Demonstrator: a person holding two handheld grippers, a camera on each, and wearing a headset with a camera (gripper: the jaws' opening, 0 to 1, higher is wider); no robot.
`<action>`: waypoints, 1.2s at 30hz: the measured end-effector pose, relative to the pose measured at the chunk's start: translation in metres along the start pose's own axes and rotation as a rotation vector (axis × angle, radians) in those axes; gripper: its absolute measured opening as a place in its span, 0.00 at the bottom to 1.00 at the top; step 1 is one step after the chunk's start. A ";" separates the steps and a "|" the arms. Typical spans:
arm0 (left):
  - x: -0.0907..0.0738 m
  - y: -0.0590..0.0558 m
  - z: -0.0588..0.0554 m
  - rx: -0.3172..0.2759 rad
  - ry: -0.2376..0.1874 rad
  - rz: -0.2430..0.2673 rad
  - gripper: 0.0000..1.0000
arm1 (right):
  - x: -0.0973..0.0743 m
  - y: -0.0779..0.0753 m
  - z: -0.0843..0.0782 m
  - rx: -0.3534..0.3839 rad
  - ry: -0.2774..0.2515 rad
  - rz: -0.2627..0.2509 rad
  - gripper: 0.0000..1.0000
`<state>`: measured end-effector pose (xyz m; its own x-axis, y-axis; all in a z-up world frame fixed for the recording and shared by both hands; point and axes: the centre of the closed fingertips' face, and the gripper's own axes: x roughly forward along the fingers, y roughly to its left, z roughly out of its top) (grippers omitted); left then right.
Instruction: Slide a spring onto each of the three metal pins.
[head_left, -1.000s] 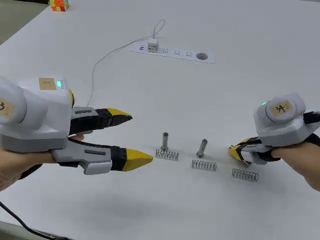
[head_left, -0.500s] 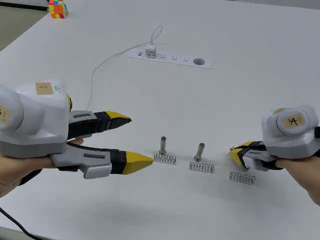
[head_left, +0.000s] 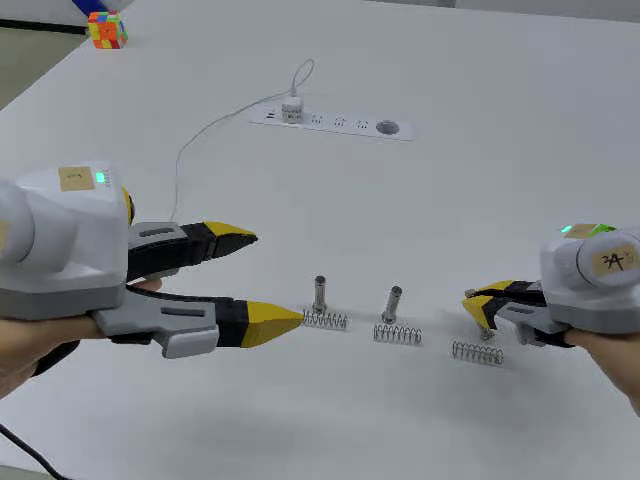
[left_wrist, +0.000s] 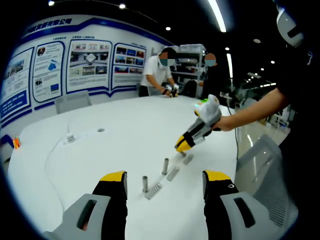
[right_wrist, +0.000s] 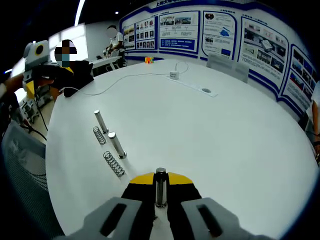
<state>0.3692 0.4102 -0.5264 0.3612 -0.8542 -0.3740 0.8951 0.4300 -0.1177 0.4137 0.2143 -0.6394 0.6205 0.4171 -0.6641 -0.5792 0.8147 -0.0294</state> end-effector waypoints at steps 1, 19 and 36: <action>0.000 0.000 0.000 0.001 0.002 -0.002 0.63 | -0.001 0.001 0.001 0.000 -0.010 0.003 0.07; -0.001 0.000 0.011 0.004 -0.009 0.003 0.63 | -0.017 0.003 0.002 0.045 -0.189 0.001 0.08; -0.003 -0.001 0.012 0.007 0.000 0.010 0.63 | -0.018 0.001 0.001 0.138 -0.313 0.008 0.09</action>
<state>0.3705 0.4089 -0.5143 0.3702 -0.8499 -0.3750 0.8933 0.4365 -0.1073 0.4027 0.2082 -0.6270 0.7609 0.5093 -0.4021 -0.5204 0.8491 0.0906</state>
